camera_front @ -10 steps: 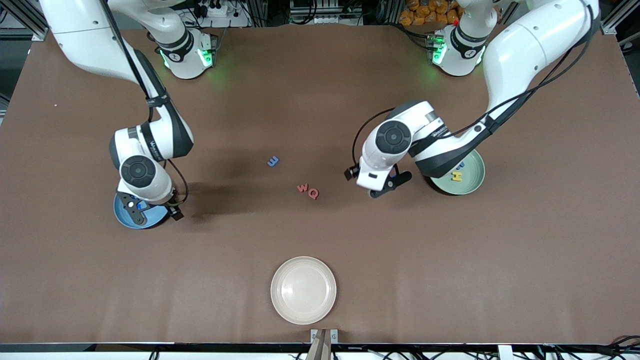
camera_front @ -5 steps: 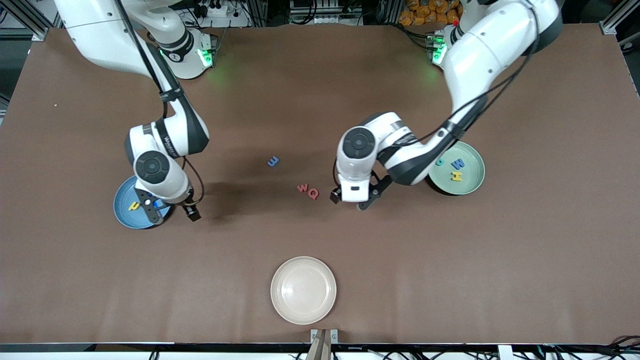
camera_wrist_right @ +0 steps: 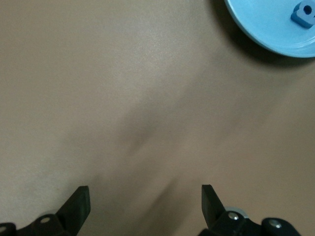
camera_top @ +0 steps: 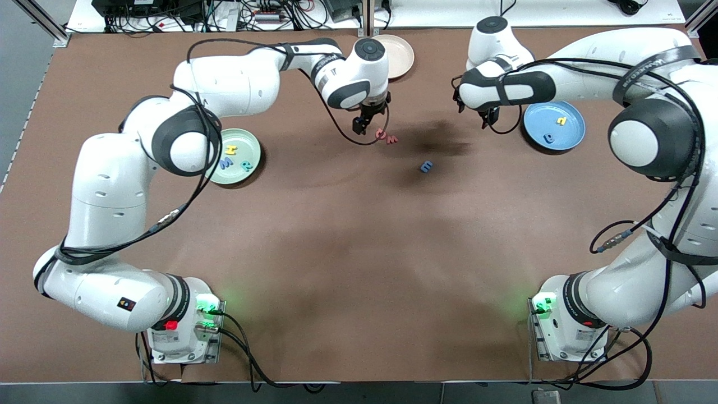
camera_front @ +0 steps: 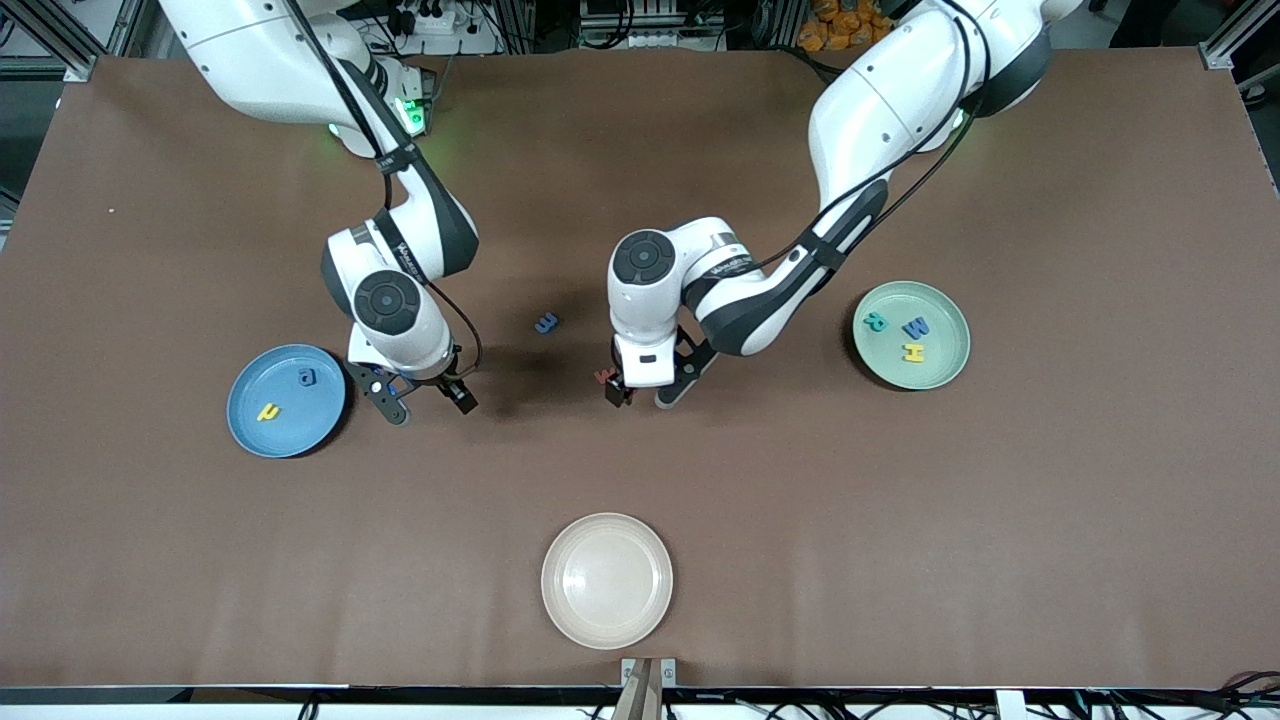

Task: Sort upper and lower case letters into plates
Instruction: 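Lower the left gripper over the pink Q while the right gripper hovers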

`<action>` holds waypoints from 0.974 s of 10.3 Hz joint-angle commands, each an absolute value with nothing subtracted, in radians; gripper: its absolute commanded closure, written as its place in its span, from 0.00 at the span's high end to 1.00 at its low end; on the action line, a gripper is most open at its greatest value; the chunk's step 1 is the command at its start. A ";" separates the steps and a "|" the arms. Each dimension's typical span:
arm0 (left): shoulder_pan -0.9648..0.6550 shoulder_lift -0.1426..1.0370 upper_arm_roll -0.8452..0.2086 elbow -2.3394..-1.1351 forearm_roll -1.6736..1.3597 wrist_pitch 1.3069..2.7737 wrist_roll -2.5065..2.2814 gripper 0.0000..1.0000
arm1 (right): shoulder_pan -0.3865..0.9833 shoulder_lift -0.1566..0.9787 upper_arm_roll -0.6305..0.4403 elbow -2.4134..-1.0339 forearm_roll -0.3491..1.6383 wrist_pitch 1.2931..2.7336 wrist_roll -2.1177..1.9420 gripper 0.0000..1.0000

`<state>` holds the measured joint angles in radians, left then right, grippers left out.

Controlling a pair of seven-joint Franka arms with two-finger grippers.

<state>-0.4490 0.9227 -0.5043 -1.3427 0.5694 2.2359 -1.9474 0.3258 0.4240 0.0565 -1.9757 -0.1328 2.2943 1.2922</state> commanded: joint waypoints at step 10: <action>-0.528 1.005 -0.431 -1.313 0.548 2.304 -1.711 1.00 | 0.252 0.232 0.061 -2.080 -0.015 2.189 1.085 1.00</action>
<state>-0.5126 0.9862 -0.4457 -1.3405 0.5695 2.3021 -1.7463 0.2674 0.2546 0.0548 -2.0595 -0.0410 2.1888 1.1085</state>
